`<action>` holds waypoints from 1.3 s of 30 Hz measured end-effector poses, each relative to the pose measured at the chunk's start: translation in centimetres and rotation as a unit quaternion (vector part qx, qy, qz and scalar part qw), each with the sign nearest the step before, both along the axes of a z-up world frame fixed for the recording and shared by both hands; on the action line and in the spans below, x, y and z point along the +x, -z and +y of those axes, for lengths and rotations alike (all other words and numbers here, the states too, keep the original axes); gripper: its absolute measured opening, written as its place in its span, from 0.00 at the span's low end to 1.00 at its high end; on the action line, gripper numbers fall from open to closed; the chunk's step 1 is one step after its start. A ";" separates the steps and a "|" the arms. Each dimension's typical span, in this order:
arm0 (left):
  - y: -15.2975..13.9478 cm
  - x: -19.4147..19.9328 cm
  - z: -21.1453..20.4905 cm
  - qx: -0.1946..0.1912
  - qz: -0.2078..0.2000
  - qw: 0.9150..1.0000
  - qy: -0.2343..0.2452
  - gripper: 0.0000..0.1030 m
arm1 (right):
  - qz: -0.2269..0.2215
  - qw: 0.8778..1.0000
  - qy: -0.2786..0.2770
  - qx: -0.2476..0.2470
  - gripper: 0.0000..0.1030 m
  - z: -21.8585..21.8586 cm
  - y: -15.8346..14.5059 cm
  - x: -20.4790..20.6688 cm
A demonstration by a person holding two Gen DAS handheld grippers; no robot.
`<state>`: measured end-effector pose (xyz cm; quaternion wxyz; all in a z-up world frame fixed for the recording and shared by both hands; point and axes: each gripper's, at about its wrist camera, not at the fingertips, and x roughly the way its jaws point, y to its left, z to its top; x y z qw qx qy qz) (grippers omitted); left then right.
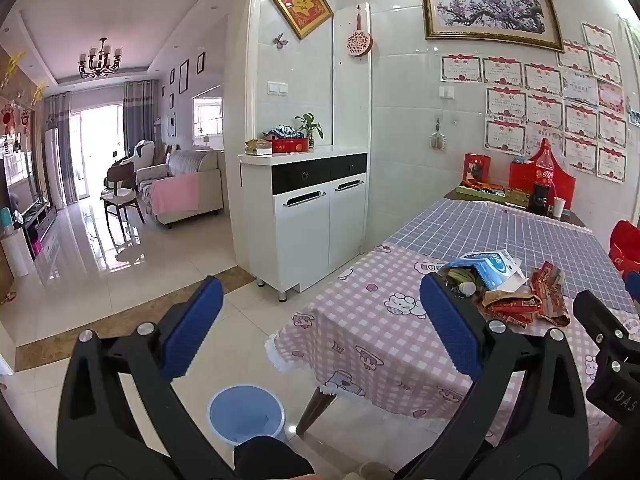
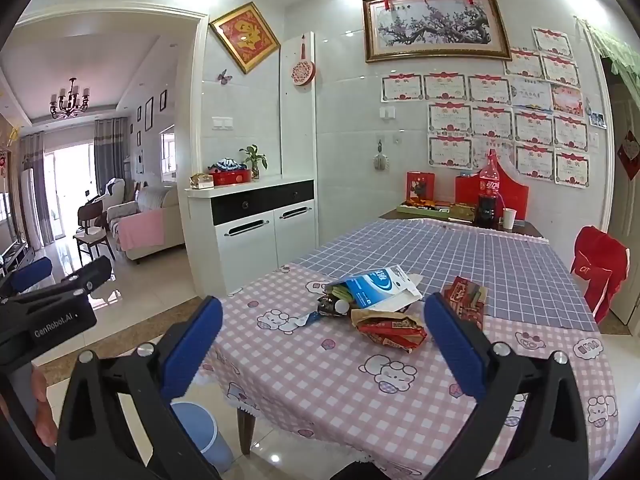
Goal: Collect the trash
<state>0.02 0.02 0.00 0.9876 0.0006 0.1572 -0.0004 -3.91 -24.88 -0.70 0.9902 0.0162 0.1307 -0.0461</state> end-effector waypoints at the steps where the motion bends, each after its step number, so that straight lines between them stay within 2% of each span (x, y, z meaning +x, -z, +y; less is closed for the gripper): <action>1: 0.0 0.0 0.0 0.001 -0.001 1.000 0.000 0.94 | -0.001 1.000 0.000 0.000 0.96 0.0 0.0 0.0; 39: 0.6 -0.1 -0.6 0.005 -0.001 1.000 -0.004 0.94 | 0.001 1.000 -0.008 0.014 0.96 -0.6 0.4 -0.2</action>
